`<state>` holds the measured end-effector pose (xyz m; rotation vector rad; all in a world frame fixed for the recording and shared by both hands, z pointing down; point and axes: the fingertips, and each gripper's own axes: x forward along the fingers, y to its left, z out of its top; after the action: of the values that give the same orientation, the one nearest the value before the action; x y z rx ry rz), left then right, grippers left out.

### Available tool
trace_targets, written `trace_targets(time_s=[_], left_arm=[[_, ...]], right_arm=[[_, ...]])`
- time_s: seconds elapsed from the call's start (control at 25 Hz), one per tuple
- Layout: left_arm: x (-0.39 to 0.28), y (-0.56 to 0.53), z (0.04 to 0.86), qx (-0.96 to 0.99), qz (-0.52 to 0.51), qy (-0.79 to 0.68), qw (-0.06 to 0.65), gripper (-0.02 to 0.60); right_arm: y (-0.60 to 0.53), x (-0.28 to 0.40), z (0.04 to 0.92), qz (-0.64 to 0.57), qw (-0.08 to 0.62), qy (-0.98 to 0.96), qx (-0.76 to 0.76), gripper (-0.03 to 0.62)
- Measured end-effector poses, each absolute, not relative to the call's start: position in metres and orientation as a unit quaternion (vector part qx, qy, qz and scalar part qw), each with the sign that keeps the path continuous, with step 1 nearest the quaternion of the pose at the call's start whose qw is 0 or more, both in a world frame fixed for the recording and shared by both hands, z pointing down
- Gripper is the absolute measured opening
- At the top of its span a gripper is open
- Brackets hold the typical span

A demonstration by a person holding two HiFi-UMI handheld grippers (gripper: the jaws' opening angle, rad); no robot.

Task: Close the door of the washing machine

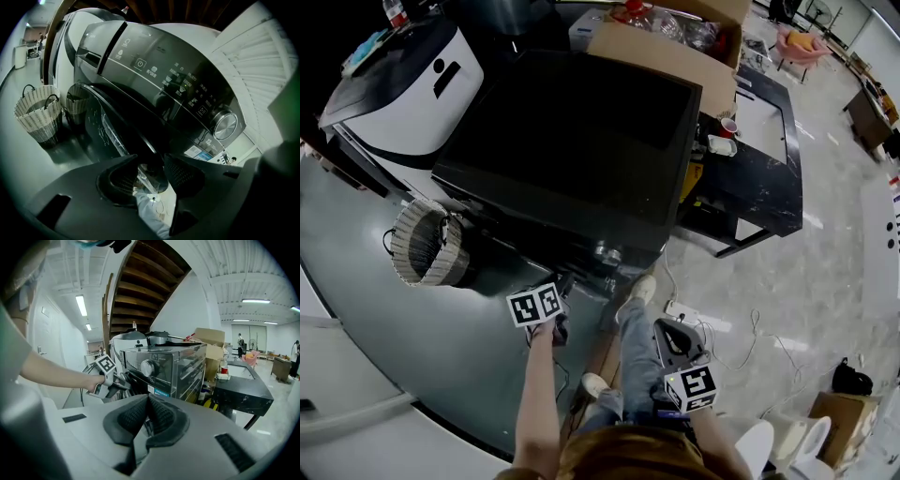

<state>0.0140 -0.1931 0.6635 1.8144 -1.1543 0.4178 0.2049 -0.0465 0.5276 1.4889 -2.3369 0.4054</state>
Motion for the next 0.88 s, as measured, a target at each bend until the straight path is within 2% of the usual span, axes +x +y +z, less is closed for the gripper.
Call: trace_targets(time_s=[0.64,0.88], left_arm=[[0.025,-0.213,0.666,0.733,0.159,-0.469,0.466,0.21],[0.03,-0.208,0.663,0.752,0.189,-0.461,0.432,0.212]], right_arm=[[-0.051,0.221,0.534,0.15,0.167,-0.816,0.533,0.011],[-0.052,0.223,0.527,0.142,0.162,-0.816,0.537,0.011]])
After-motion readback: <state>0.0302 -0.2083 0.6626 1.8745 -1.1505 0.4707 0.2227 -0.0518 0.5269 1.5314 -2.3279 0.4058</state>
